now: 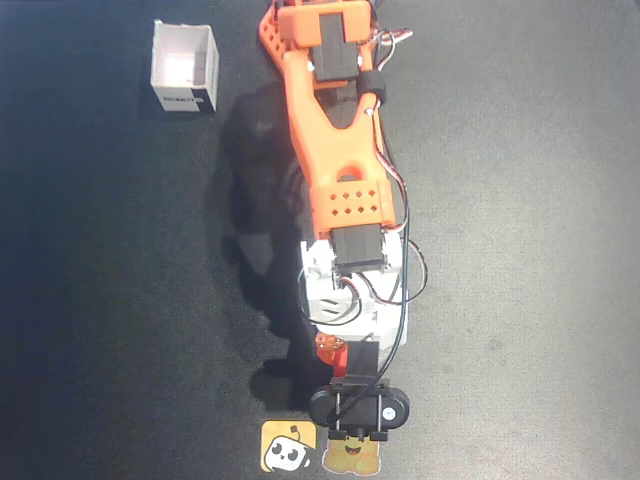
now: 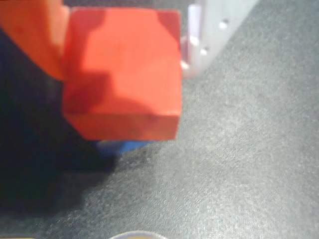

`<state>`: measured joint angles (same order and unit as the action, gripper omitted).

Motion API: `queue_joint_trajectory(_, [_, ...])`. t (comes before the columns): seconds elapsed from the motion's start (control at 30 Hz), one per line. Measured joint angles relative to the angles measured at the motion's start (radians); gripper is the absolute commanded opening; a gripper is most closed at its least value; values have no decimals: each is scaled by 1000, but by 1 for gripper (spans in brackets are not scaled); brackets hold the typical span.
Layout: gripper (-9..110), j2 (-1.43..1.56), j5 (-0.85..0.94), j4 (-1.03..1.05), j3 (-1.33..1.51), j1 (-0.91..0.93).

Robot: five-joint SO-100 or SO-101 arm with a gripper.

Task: Put the red cube on top of the blue cube.

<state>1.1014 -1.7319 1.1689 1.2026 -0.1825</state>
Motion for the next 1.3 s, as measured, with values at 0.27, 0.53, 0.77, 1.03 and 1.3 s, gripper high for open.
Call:
queue_joint_trajectory(0.27, [25, -2, -8, 0, 0, 0])
queue_joint_trajectory(0.53, [26, -2, -3, 0, 0, -3])
queue_joint_trajectory(0.77, [27, -2, 2, 0, 0, -11])
queue_joint_trajectory(1.03, [27, 94, -3, 2, 0, -9])
queue_joint_trajectory(1.3, [27, 354, -3, -15, 210, -25])
